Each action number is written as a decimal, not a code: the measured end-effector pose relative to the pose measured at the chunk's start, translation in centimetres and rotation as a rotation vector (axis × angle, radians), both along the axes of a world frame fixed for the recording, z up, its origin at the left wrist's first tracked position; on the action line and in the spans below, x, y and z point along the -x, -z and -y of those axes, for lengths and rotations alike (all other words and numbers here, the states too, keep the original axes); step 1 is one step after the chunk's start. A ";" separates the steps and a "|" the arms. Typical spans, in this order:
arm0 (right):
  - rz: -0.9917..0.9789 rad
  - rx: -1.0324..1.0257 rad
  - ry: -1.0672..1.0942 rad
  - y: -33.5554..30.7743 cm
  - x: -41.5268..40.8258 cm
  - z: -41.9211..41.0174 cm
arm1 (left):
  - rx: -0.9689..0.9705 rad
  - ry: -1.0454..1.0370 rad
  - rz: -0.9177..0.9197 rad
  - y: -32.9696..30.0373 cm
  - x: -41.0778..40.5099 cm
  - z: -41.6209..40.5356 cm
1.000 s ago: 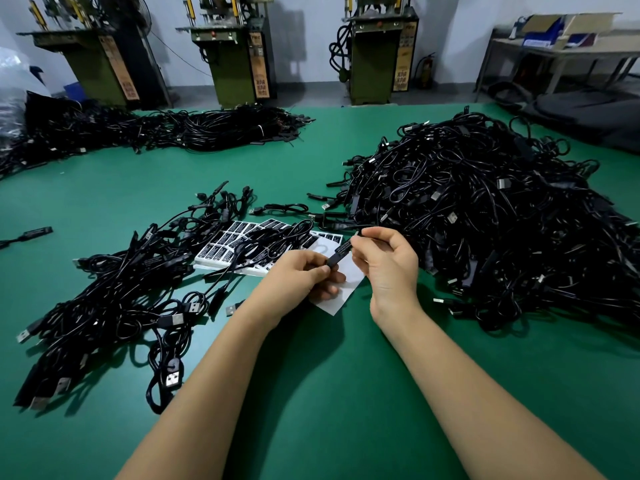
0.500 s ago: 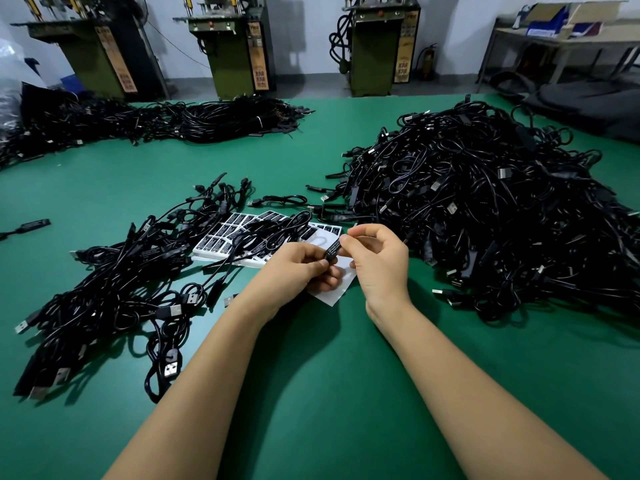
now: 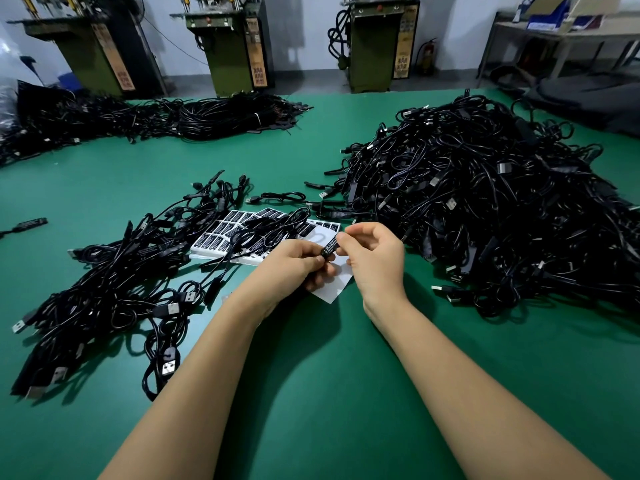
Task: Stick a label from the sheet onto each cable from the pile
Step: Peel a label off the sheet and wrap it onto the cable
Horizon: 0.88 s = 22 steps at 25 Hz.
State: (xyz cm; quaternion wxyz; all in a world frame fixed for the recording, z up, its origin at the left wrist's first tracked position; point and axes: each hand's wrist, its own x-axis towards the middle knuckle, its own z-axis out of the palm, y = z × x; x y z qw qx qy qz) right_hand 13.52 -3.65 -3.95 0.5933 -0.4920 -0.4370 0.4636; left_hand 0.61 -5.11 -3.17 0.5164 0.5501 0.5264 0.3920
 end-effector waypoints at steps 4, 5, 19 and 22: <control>-0.005 0.015 -0.003 0.1 0.0 -0.1 | -0.006 -0.002 -0.021 -0.1 -0.2 0.1; -0.005 0.018 -0.002 0.1 0.0 -0.1 | -0.007 -0.005 -0.020 -0.1 -0.2 0.1; 0.013 0.032 0.018 0.2 0.2 -0.1 | -0.065 -0.292 -0.165 0.4 -1.8 0.2; 0.031 0.019 0.025 0.2 0.2 -0.1 | -0.082 -0.354 -0.173 0.5 -2.2 0.3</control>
